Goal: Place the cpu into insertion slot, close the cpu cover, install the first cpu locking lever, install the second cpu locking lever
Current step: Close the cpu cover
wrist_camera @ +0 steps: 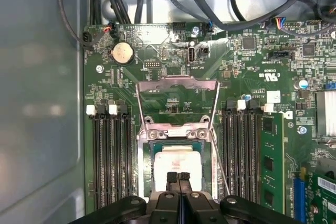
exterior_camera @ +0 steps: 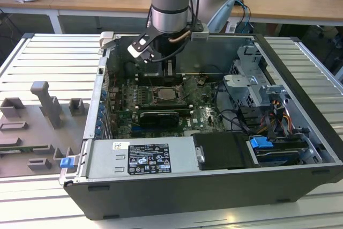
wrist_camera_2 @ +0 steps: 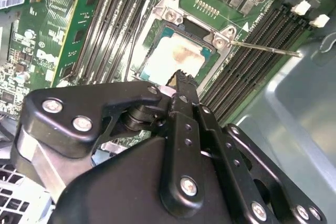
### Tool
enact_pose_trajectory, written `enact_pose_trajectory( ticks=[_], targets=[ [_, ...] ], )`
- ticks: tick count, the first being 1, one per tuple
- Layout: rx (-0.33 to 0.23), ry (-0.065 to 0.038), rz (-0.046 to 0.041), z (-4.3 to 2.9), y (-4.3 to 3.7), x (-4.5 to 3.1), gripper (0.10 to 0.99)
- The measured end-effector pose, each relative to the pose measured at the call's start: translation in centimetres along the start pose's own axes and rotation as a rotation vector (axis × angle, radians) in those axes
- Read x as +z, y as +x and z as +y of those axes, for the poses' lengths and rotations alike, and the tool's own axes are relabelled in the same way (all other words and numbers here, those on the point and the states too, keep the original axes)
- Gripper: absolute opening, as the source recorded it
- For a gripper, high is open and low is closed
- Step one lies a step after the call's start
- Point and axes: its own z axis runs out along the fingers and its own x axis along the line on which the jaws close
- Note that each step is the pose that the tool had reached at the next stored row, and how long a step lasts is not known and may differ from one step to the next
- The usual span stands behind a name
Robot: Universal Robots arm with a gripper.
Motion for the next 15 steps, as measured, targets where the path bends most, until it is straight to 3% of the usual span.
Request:
enact_pose_trajectory(
  ticks=[7, 13, 15],
  targets=[
    [0.000, 0.000, -0.0001, 0.42, 0.03, -0.71, 0.106],
    [0.000, 0.000, -0.0002, 1.79, 0.07, -1.05, 0.106],
    [0.000, 0.000, -0.0005, 1.95, 0.08, -1.34, 0.106]
  ],
)
